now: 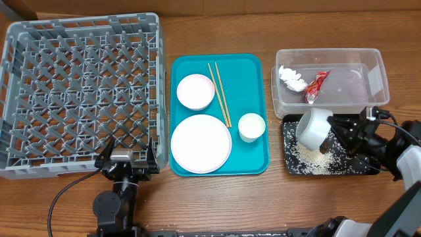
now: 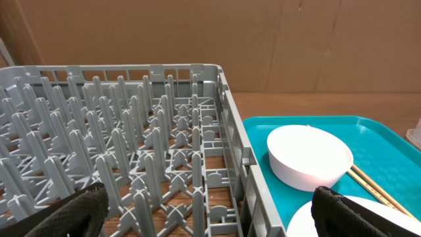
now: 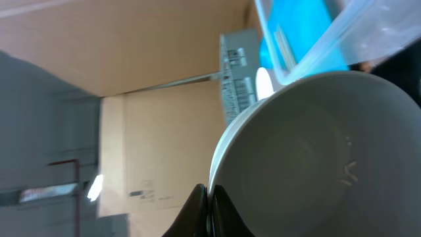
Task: Sort waste into correct bins and load items into the dishwasher
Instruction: 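Tilt the rice bowl to pour rice onto the black tray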
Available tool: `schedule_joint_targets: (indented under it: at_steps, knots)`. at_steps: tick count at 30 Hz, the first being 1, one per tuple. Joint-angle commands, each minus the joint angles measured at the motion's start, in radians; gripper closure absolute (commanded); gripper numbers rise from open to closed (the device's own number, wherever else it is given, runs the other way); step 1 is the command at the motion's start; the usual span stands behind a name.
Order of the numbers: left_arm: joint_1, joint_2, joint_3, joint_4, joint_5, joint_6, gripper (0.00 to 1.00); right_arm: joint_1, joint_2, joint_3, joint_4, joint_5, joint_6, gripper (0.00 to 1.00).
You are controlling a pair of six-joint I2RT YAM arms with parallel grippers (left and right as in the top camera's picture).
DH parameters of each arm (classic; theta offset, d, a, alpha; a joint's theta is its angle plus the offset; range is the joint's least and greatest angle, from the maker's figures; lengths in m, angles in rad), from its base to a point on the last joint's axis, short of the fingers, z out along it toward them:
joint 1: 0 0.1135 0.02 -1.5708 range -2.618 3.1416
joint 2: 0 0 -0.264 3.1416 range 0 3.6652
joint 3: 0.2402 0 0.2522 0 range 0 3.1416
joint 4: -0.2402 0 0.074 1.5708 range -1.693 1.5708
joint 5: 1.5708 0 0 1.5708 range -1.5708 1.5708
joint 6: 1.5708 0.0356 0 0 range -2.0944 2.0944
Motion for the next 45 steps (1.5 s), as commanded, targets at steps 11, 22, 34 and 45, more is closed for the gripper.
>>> schedule_joint_targets:
  at_steps: [11, 22, 34, 45]
  knots:
    - [-0.007, -0.010, -0.007, 0.002, 0.007, 0.004, 0.00, 0.225, -0.429, 0.363, -0.227, 0.624, 0.116, 0.96]
    - [-0.007, -0.010, -0.007, 0.002, 0.007, 0.004, 0.00, 0.838, -0.291, 0.596, -0.139, 1.212, 0.297, 0.96]
    - [-0.007, -0.010, -0.007, 0.002, 0.007, 0.004, 0.00, 0.793, -0.196, 0.604, -0.145, 1.112, 0.393, 0.96]
    - [-0.007, -0.010, -0.007, 0.002, 0.007, 0.004, 0.00, 0.280, -0.180, 0.493, -0.316, 0.405, 0.015, 0.96]
